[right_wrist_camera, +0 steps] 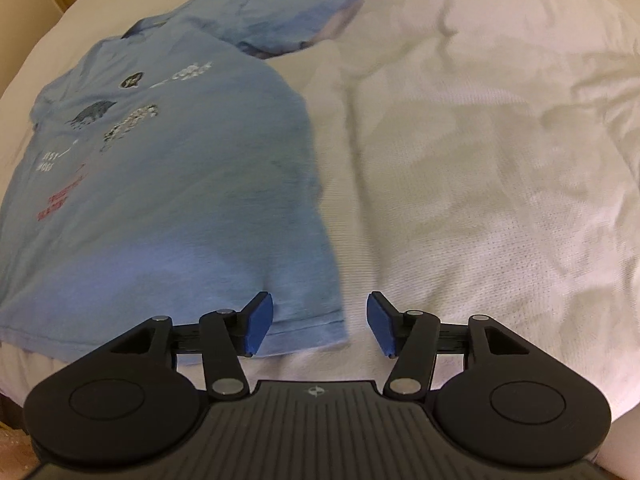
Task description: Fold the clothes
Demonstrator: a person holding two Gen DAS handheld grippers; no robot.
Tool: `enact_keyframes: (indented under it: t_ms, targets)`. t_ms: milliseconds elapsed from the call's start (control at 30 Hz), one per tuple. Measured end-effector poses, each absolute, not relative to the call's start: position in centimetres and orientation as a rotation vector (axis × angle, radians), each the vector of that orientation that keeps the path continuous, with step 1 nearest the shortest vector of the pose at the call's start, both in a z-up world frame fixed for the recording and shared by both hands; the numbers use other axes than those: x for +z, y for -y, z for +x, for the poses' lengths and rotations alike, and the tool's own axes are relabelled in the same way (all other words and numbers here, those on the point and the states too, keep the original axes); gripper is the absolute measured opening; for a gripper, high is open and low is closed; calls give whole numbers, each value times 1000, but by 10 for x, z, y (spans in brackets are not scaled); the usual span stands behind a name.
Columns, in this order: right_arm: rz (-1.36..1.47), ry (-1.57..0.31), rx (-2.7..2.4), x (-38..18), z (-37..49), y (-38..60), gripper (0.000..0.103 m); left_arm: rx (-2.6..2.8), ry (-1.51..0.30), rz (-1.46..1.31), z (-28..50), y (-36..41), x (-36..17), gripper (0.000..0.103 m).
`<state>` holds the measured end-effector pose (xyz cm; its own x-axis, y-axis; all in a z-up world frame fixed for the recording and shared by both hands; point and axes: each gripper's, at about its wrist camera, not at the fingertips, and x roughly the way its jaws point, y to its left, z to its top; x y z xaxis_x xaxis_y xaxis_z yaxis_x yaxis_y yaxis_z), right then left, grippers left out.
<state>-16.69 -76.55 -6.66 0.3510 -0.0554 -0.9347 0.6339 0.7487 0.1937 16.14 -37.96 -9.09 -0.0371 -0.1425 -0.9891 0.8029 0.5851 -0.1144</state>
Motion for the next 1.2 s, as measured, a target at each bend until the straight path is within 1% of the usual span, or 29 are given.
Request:
enact_keyframes:
  t_ms: [33, 67, 100, 133, 167, 300, 433, 500, 633, 667, 700, 767, 800, 867, 1000, 1067, 1100, 1133, 1200]
  targets:
    - [637, -1127, -463, -72, -169, 770, 55, -844, -1413, 607, 162, 381, -92, 0]
    - [689, -1120, -444, -78, -172, 775, 49, -846, -1416, 605, 162, 382, -92, 0]
    - [728, -1115, -441, -82, -174, 779, 32, -852, -1413, 603, 163, 382, -90, 0]
    - [756, -1112, -446, -84, -176, 783, 22, -859, -1407, 609, 164, 382, -87, 0]
    - [779, -1105, -446, -81, -179, 786, 6, -865, -1401, 614, 164, 382, -83, 0]
    - [783, -1119, -455, -49, -191, 787, 3, -878, -1390, 599, 167, 369, -59, 0]
    - [780, -1175, -407, -12, -204, 769, 3, -863, -1388, 590, 168, 356, -49, 0]
    - [783, -1200, -383, -9, -204, 755, 3, -843, -1401, 580, 169, 357, -56, 0]
    - [733, -1248, -416, -25, -195, 746, 5, -810, -1440, 623, 168, 363, -68, 0]
    - [712, -1269, -425, -29, -191, 747, 9, -797, -1452, 641, 167, 364, -70, 0]
    - [674, -1296, -428, -31, -189, 747, 16, -784, -1463, 658, 166, 364, -71, 0]
    - [624, -1321, -419, -29, -185, 751, 20, -761, -1449, 648, 166, 358, -66, 2]
    - [615, -1315, -415, -26, -184, 755, 27, -745, -1439, 637, 167, 355, -63, 4]
    - [597, -1298, -428, -17, -182, 763, 30, -722, -1411, 607, 173, 348, -54, 7]
    - [557, -1257, -447, 2, -168, 779, 35, -705, -1348, 554, 193, 345, -38, 7]
    - [541, -1245, -433, 11, -155, 781, 37, -710, -1314, 537, 209, 349, -33, 11]
    - [536, -1238, -424, 15, -147, 782, 41, -715, -1298, 524, 220, 352, -33, 17]
    - [527, -1229, -417, 20, -138, 782, 42, -722, -1284, 509, 232, 358, -34, 20]
    - [510, -1214, -409, 26, -121, 779, 43, -736, -1254, 479, 264, 369, -38, 22]
